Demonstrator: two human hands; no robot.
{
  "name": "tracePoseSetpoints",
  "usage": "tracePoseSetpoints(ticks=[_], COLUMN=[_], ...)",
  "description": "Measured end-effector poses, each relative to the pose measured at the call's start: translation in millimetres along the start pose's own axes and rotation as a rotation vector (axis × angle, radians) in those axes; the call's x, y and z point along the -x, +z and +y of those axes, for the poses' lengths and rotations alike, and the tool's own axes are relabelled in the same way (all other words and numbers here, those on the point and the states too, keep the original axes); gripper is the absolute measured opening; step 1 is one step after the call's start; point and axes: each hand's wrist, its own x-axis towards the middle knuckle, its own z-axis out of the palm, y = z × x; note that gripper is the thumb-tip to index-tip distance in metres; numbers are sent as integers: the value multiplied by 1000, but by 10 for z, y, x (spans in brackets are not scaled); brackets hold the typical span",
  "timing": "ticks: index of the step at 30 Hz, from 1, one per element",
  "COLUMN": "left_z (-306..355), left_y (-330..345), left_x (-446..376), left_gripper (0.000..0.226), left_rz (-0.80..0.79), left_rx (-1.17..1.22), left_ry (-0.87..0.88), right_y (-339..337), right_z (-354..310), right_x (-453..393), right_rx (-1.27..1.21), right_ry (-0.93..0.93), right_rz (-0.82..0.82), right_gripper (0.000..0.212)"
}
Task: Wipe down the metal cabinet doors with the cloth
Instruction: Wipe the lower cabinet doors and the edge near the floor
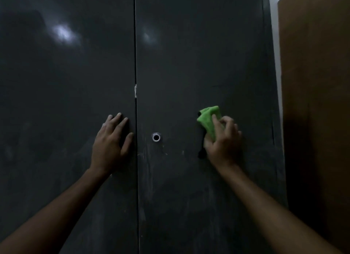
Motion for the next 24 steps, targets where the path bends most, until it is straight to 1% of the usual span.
tracePoseSetpoints(ticks=[1, 2, 4, 5, 6, 7, 8, 10, 11, 12, 13, 15, 16, 17, 18, 20, 21, 22, 23, 24], left_z=[-4, -1, 10, 21, 34, 49, 51, 36, 26, 9, -4, -17, -4, 2, -6, -27, -47, -70, -87, -110], left_y=[-9, -18, -39, -53, -75, -105, -140, -229, -280, -326, -358, -387, -390, -376, -360, -358, -365, -379, -399, -425], left_x=[-3, -1, 4, 0, -9, -20, -28, -31, -36, -32, -14, 66, 109, 147, 187, 243, 266, 286, 297, 302], left_gripper=[63, 62, 61, 61, 62, 64, 66, 68, 68, 67, 65, 61, 56, 49, 43, 43, 49, 56, 65, 73], left_rz=[-3, -10, -28, -39, -57, -88, -131, -216, -224, -192, -137, -72, -65, -54, -30, 13, 2, -38, -96, -151], left_rx=[4, 7, 18, 27, 41, 66, 108, 288, 413, 506, 547, 620, 703, 797, 865, 928, 962, 1003, 1043, 1082], left_ry=[0, -3, -11, -15, -22, -34, -51, -111, -151, -190, -225, -331, -409, -487, -556, -682, -736, -787, -838, -889], right_y=[54, 99, 107, 74, 57, 62, 84, 153, 184, 217, 251, 259, 260, 269, 285, 330, 323, 323, 323, 312], right_z=[-191, -324, -407, -381, -349, -345, -378, -533, -645, -754, -834, -917, -954, -1029, -1144, -1387, -1491, -1549, -1567, -1553], right_x=[140, 326, 693, 760, 741, 666, 563, 402, 417, 487, 594, 713, 617, 461, 280, -33, -92, -54, 65, 240], right_rx=[-37, -65, -82, -69, -55, -39, -27, -58, -86, -92, -74, -7, 31, 67, 102, 111, 121, 117, 97, 60], right_ry=[-42, -194, -635, -802, -895, -902, -816, -469, -372, -396, -529, -880, -959, -940, -832, -487, -364, -325, -365, -480], right_rz=[-15, -62, -206, -275, -305, -306, -298, -230, -191, -171, -189, -267, -262, -243, -228, -176, -175, -189, -220, -271], right_gripper=[60, 59, 57, 56, 55, 54, 53, 54, 55, 55, 54, 51, 50, 49, 50, 52, 50, 48, 47, 46])
